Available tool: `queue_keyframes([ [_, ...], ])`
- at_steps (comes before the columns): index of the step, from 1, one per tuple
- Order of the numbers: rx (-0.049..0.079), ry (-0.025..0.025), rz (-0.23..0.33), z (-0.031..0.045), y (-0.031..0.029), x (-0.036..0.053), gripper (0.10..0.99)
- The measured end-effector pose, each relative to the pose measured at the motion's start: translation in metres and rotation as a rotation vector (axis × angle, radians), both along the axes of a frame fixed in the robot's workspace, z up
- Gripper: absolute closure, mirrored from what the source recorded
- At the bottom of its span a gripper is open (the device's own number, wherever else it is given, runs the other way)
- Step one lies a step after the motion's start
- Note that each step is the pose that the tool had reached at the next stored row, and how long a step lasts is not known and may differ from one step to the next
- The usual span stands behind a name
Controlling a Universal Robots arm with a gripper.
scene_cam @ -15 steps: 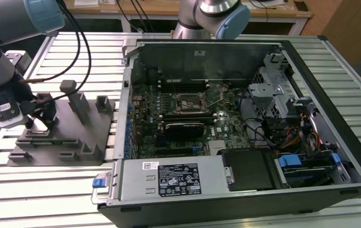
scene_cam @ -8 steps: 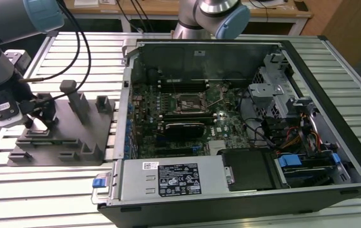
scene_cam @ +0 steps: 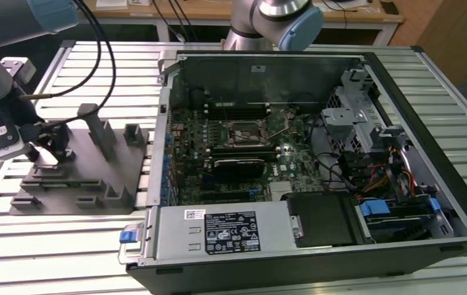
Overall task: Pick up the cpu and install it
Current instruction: 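Pick up the cpu and move it towards the insertion slot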
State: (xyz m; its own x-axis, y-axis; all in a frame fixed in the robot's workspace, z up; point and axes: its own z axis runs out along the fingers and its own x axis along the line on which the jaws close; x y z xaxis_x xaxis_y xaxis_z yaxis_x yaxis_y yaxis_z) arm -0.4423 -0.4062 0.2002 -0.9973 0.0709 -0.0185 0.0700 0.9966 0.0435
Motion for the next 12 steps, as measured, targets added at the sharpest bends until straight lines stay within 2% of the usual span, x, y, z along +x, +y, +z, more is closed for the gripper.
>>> queue_keyframes([
  [12, 0.0, -0.001, 0.0, 0.0254, 0.0, 0.0, 0.545],
])
